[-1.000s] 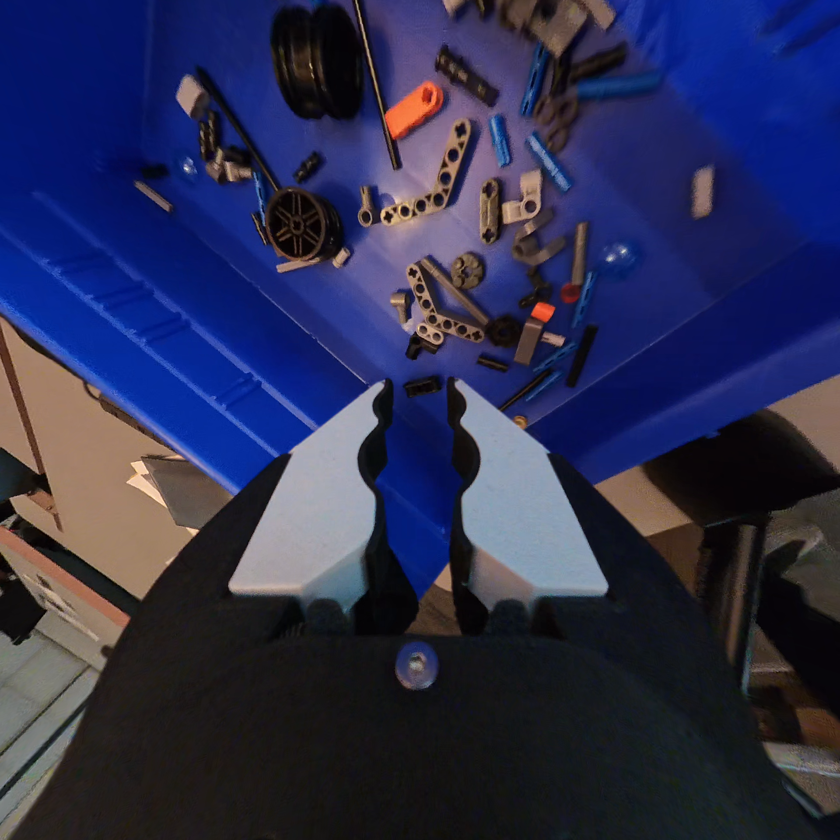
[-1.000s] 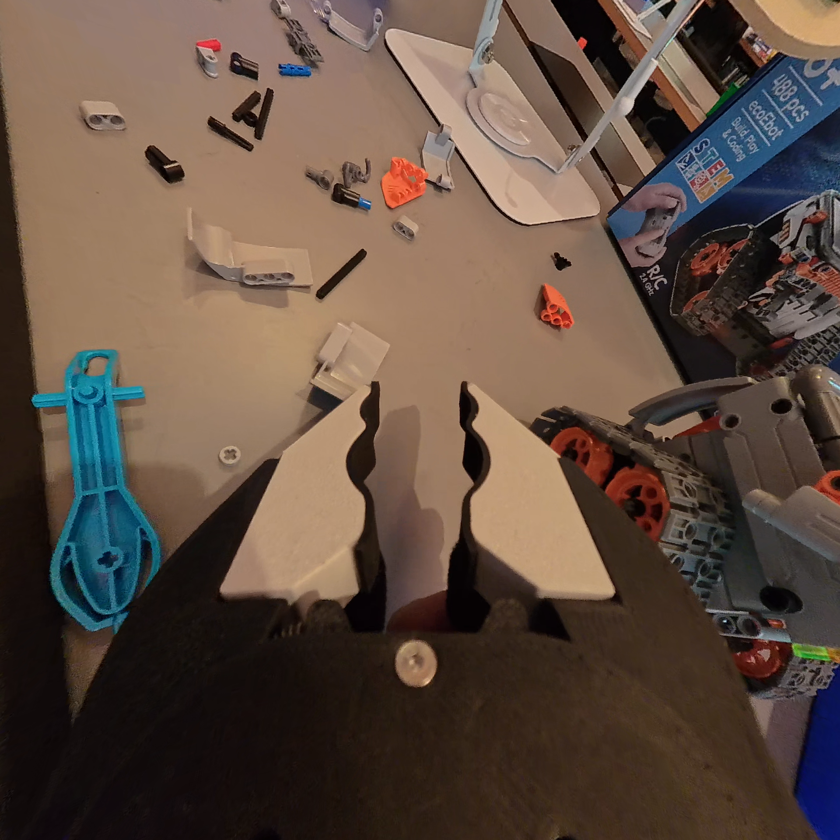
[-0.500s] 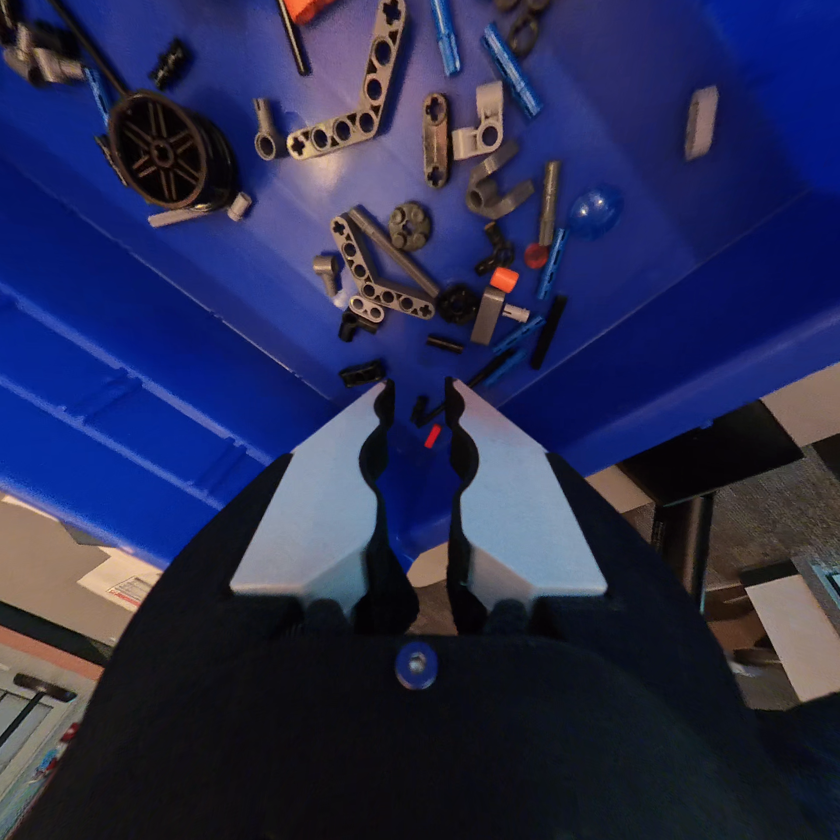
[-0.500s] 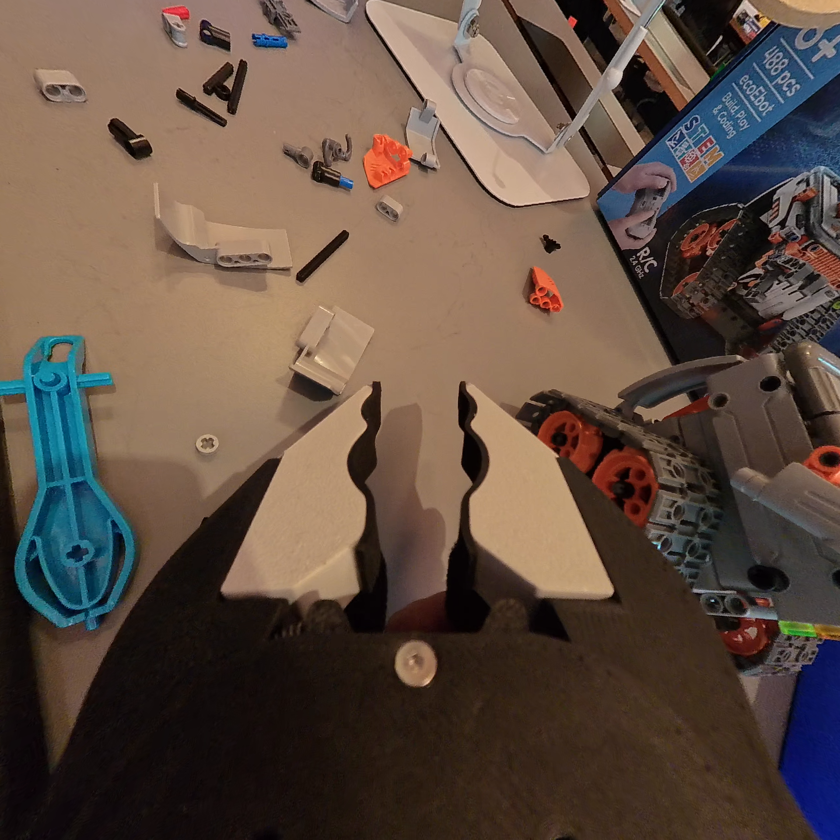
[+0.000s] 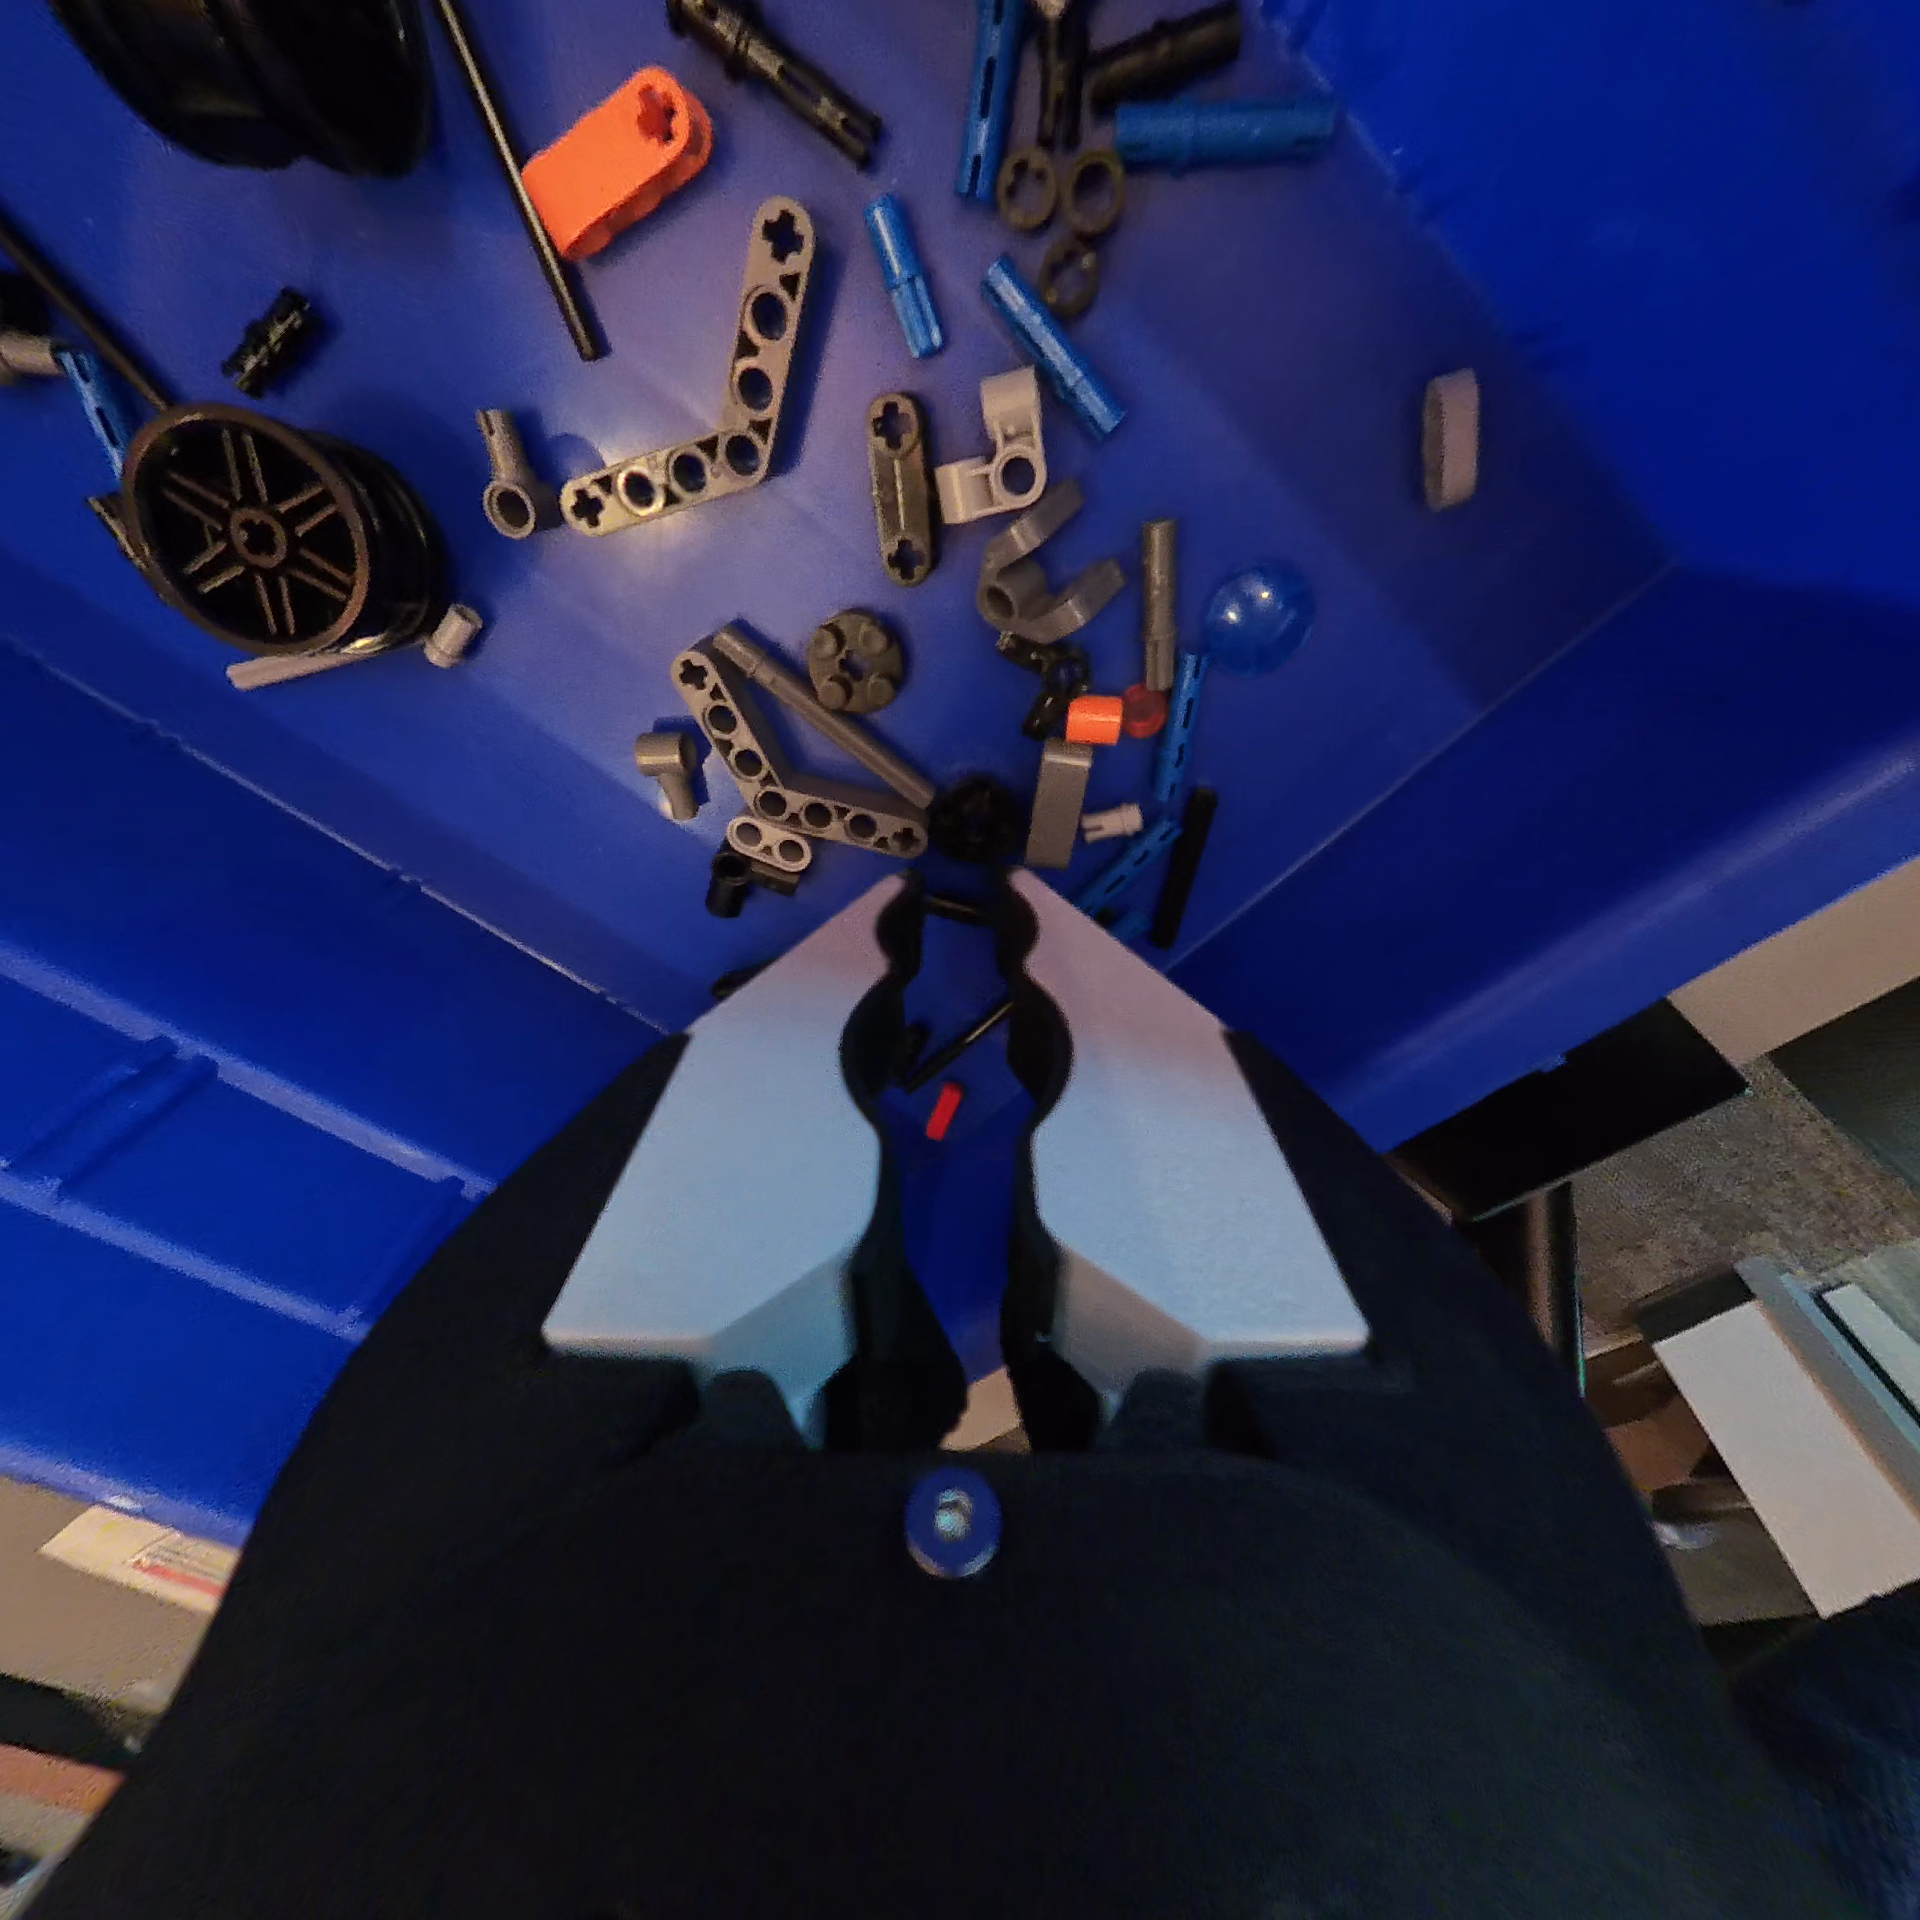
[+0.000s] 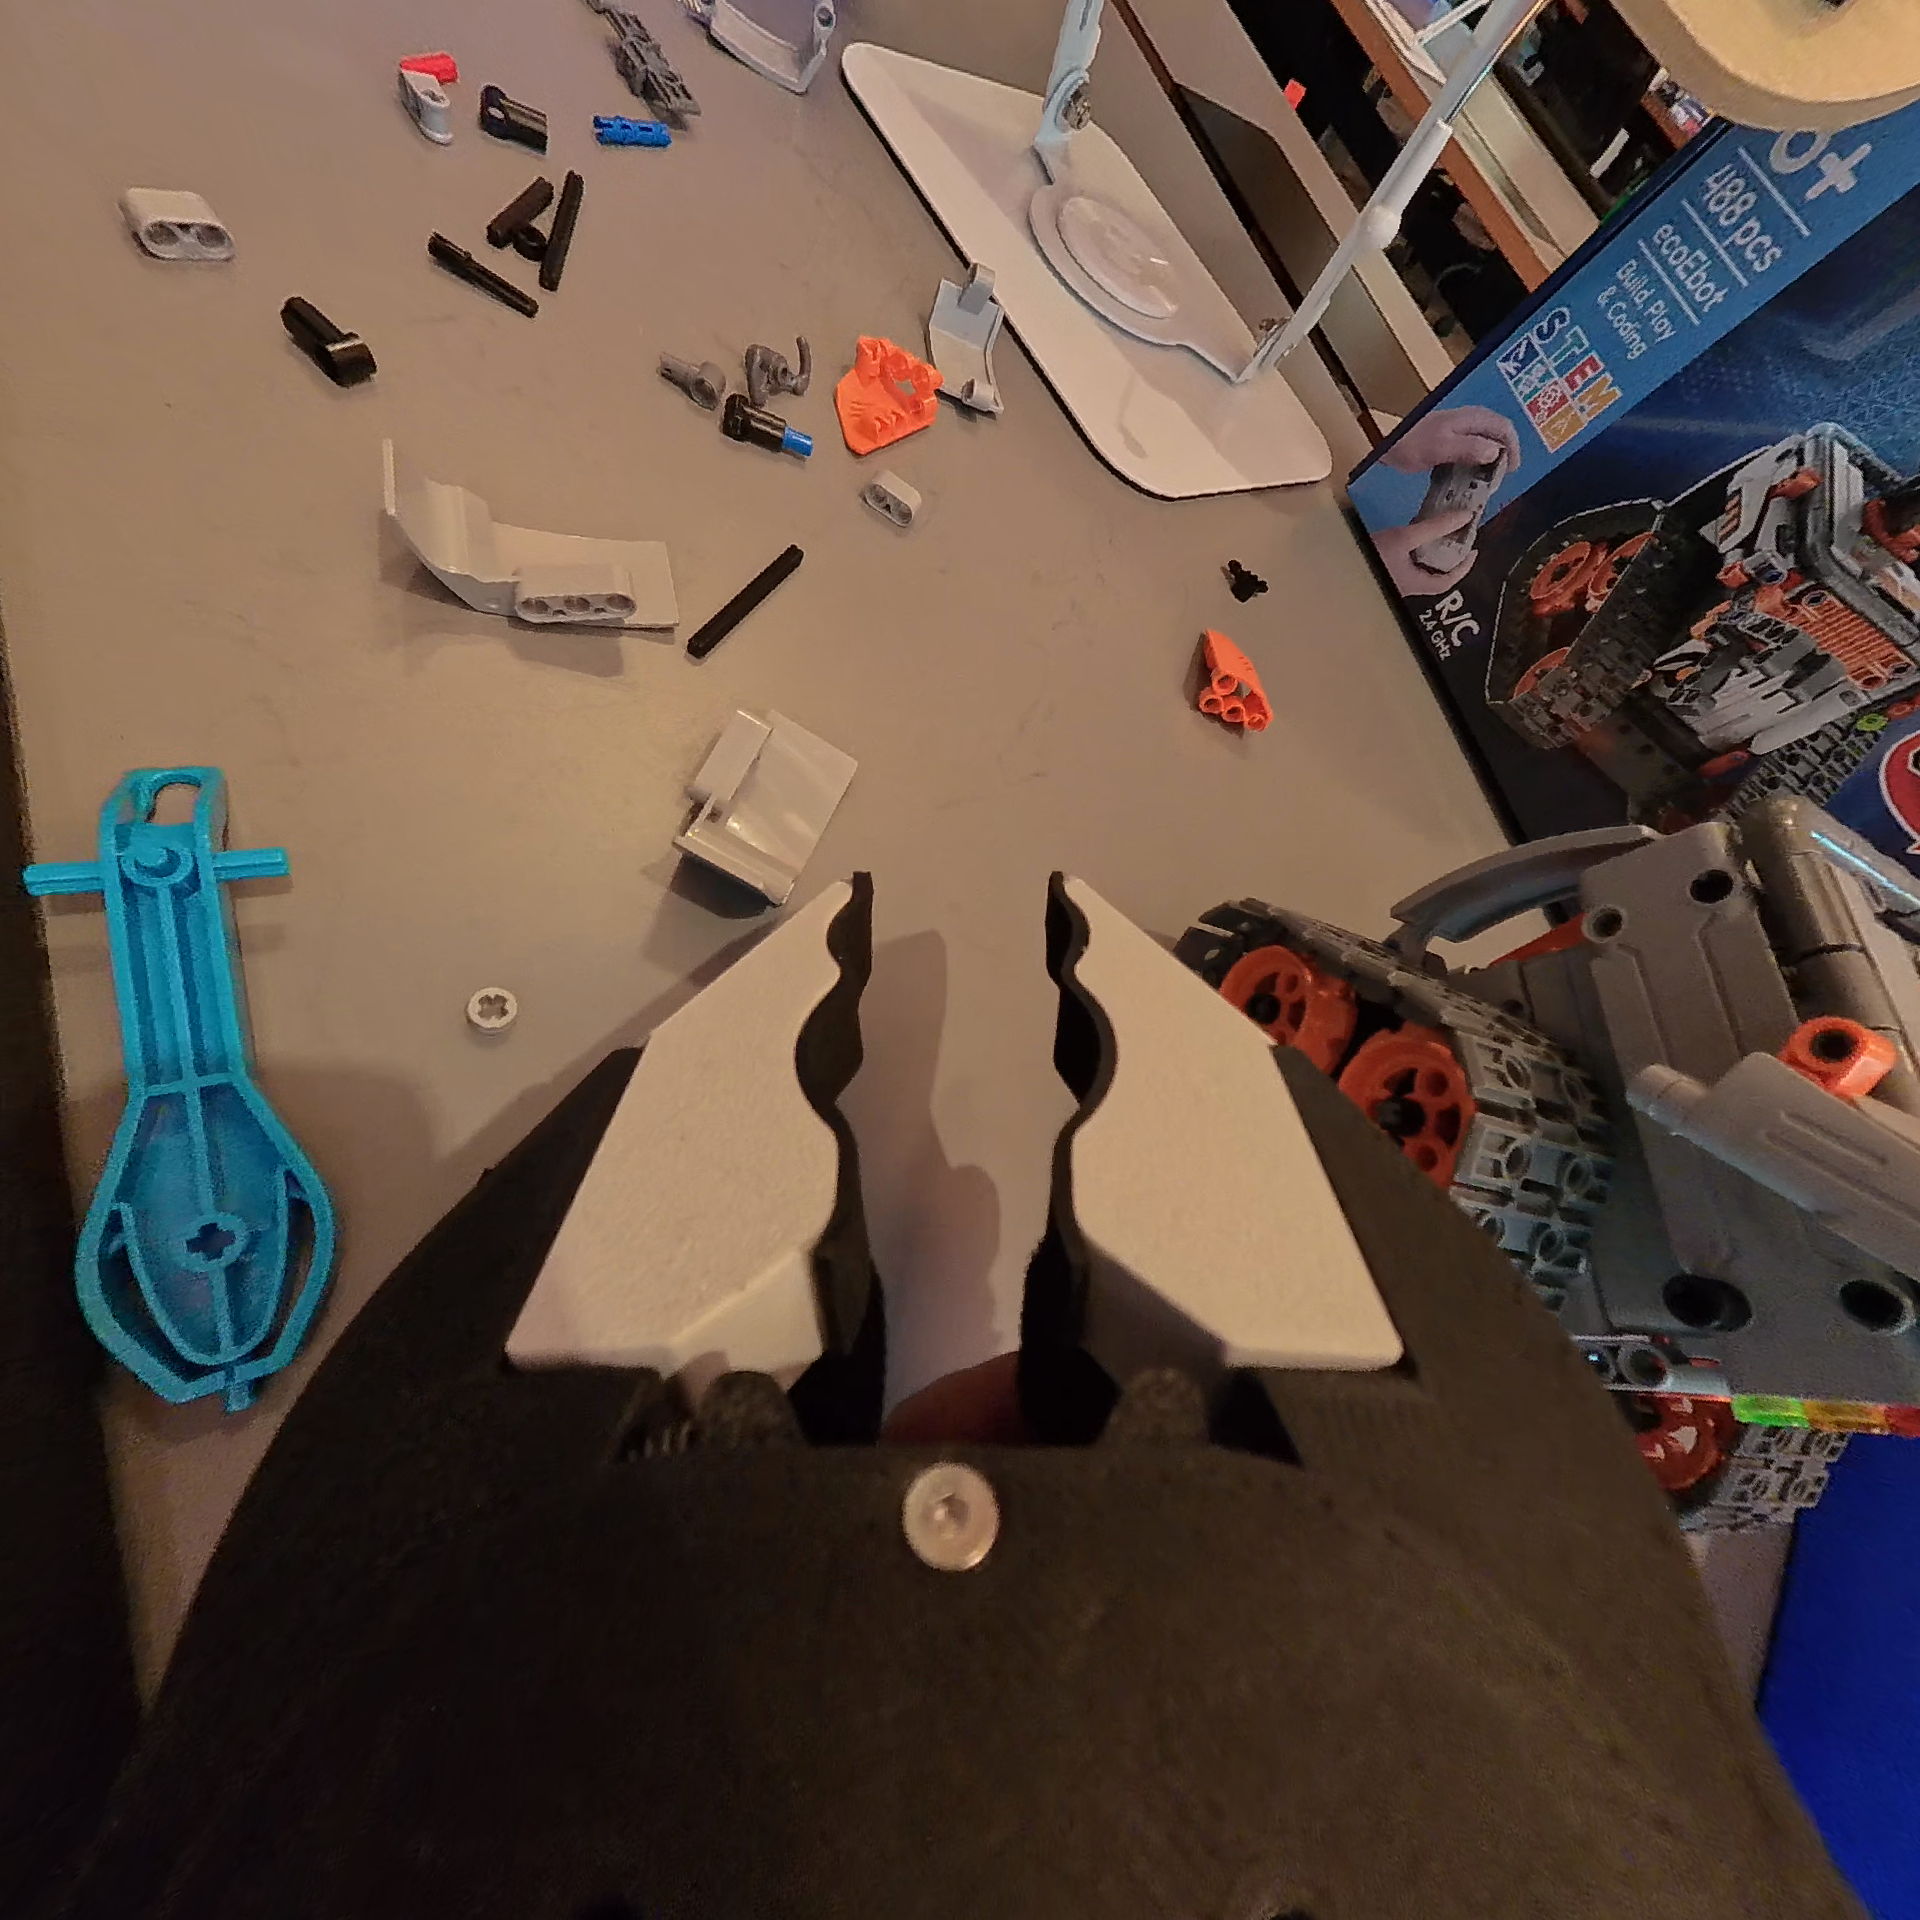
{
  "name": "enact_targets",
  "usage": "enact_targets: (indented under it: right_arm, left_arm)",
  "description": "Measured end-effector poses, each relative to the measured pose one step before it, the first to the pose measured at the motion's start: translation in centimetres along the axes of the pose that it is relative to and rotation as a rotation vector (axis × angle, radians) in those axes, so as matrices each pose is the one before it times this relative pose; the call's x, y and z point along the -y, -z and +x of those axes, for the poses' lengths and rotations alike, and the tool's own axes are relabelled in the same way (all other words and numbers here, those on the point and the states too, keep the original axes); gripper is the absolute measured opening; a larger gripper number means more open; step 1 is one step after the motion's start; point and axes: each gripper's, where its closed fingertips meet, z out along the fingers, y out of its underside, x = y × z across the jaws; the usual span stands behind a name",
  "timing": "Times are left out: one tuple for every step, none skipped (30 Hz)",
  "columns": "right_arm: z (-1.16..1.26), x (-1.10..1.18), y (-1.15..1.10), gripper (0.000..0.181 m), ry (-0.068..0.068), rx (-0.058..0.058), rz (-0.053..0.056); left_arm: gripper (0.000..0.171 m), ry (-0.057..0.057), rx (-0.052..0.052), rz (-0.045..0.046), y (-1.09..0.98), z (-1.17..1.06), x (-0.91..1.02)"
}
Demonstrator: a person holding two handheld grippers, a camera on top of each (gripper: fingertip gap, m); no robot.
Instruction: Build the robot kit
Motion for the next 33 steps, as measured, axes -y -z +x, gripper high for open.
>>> enact_targets:
  right_arm:
    - [0.000, 0.065, 0.029, 0.032, 0.0040, -0.0028, 0.0005]
    - [-0.002, 0.047, 0.036, 0.032, 0.0050, -0.0031, -0.0004]
    - [-0.037, 0.031, 0.018, 0.032, 0.0056, -0.0023, -0.0009]
    - [-0.025, 0.040, 0.016, 0.032, 0.0063, -0.0029, -0.0018]
    - [-0.022, 0.052, 0.027, 0.032, 0.0081, -0.0042, -0.0017]
    - [-0.049, 0.083, 0.022, 0.032, 0.0092, -0.0031, -0.0003]
    - [-0.093, 0.084, 0.027, 0.032, 0.0085, -0.0017, 0.0000]
    - [-0.074, 0.055, 0.036, 0.032, 0.0083, -0.0026, -0.0021]
    - [-0.049, 0.039, 0.044, 0.032, 0.0094, -0.0047, -0.0029]
    - [-0.039, 0.050, 0.072, 0.032, 0.0093, -0.0054, -0.0015]
    - [-0.044, 0.067, 0.077, 0.032, 0.0077, -0.0052, -0.0005]
    - [-0.022, 0.096, 0.085, 0.031, 0.0066, -0.0054, 0.0006]
    - [-0.044, 0.125, 0.079, 0.031, 0.0058, -0.0037, 0.0021]
    - [-0.071, 0.118, 0.054, 0.031, 0.0049, -0.0009, 0.0025]
    - [-0.068, 0.061, 0.016, 0.031, 0.0049, 0.0002, 0.0010]
    - [-0.045, 0.008, -0.013, 0.031, 0.0039, 0.0008, -0.0004]
    - [-0.005, -0.015, -0.015, 0.031, 0.0007, 0.0014, -0.0003]
    - [0.005, -0.004, 0.009, 0.031, -0.0019, 0.0011, 0.0015]
    - [0.018, 0.013, 0.016, 0.031, -0.0036, 0.0011, 0.0028]
    - [0.021, 0.005, 0.013, 0.031, -0.0042, 0.0012, 0.0023]
    - [0.029, -0.015, 0.006, 0.031, -0.0029, 0.0002, -0.0001]
    - [0.026, -0.040, 0.001, 0.031, -0.0004, -0.0011, -0.0016]
    - [0.012, -0.024, 0.007, 0.031, 0.0004, -0.0008, -0.0007]
    - [-0.005, -0.011, -0.010, 0.031, -0.0004, 0.0003, -0.0001]
    - [0.000, -0.002, -0.016, 0.030, -0.0005, 0.0006, -0.0003]
    - [-0.004, -0.030, -0.022, 0.030, -0.0005, 0.0009, -0.0007]
    - [-0.002, -0.042, -0.023, 0.030, -0.0011, 0.0011, -0.0014]
    - [0.002, -0.059, -0.019, 0.030, -0.0011, 0.0007, -0.0017]
    - [0.017, -0.026, -0.005, 0.030, -0.0010, 0.0002, -0.0009]
    - [0.010, -0.013, -0.001, 0.030, -0.0012, 0.0003, 0.0003]
    - [0.026, 0.009, 0.011, 0.030, -0.0010, -0.0006, 0.0008]
    - [0.037, 0.005, 0.016, 0.030, -0.0011, -0.0012, 0.0010]
    - [0.027, -0.004, 0.021, 0.030, -0.0014, -0.0006, 0.0003]
  left_arm:
    - [0.003, 0.0002, 0.0002, -0.00306, -0.085, -0.039, -0.117]
    - [0.000, -0.0042, -0.0016, 0.00326, -0.024, 0.080, 0.042]
    - [0.000, -0.0023, 0.0055, 0.00055, 0.003, -0.031, 0.023]
    - [0.000, 0.0016, 0.0035, -0.00217, -0.001, -0.003, -0.004]
    - [0.000, -0.0038, 0.0035, -0.00185, 0.004, 0.012, 0.022]
    - [0.000, -0.0020, 0.0042, 0.00231, 0.016, 0.016, 0.087]
    - [0.000, 0.0147, 0.0090, 0.00422, 0.054, -0.097, 0.105]
    - [0.012, 0.0181, 0.0141, -0.00523, 0.092, -0.199, -0.069]
    - [0.018, 0.0105, 0.0286, -0.00453, 0.155, -0.408, -0.118]
    - [0.021, 0.0099, 0.0223, 0.00579, 0.231, -0.325, 0.012]
    - [0.025, 0.0090, -0.0045, 0.01231, 0.273, 0.093, 0.084]
    - [0.028, 0.0030, -0.0016, 0.01217, 0.290, 0.087, 0.099]
    - [0.029, 0.0088, 0.0093, 0.00232, 0.272, -0.109, -0.029]
    - [0.029, 0.0131, 0.0116, -0.01006, 0.203, -0.187, -0.259]
    - [0.029, 0.0072, 0.0072, -0.01285, 0.122, -0.104, -0.352]
    - [0.029, 0.0038, 0.0030, -0.00475, 0.080, -0.032, -0.223]
    - [0.028, 0.0088, -0.0007, 0.00364, 0.054, -0.027, -0.080]
    - [0.027, 0.0120, -0.0043, 0.00054, 0.025, -0.002, -0.124]
    - [0.027, 0.0077, 0.0003, -0.00665, -0.038, -0.059, -0.236]
    - [0.027, 0.0070, -0.0001, -0.00865, -0.061, -0.038, -0.234]
    - [0.026, 0.0124, -0.0088, -0.00492, -0.075, 0.082, -0.158]
    - [0.024, 0.0089, -0.0158, -0.00452, -0.095, 0.208, -0.144]
    - [0.024, -0.0017, -0.0051, -0.00019, -0.124, 0.097, 0.000]
    - [0.024, 0.0005, -0.0056, 0.00373, -0.115, 0.084, 0.111]
    - [0.023, 0.0026, -0.0085, -0.00044, -0.143, 0.106, 0.054]
    - [0.023, 0.0012, -0.0034, -0.00906, -0.162, 0.029, -0.072]
    - [0.023, 0.0038, -0.0078, -0.00759, -0.133, 0.097, -0.057]
    - [0.023, 0.0073, -0.0156, 0.00086, -0.114, 0.195, 0.083]
    - [0.023, 0.0064, -0.0115, 0.00082, -0.098, 0.100, 0.068]
    - [0.023, 0.0082, -0.0072, 0.00306, -0.038, 0.014, 0.099]
    - [0.024, 0.0091, -0.0087, 0.00498, 0.002, 0.062, 0.111]
    - [0.024, 0.0081, -0.0145, -0.00088, -0.040, 0.182, 0.023]
    - [0.023, 0.0072, -0.0034, -0.00385, -0.082, 0.003, -0.023]
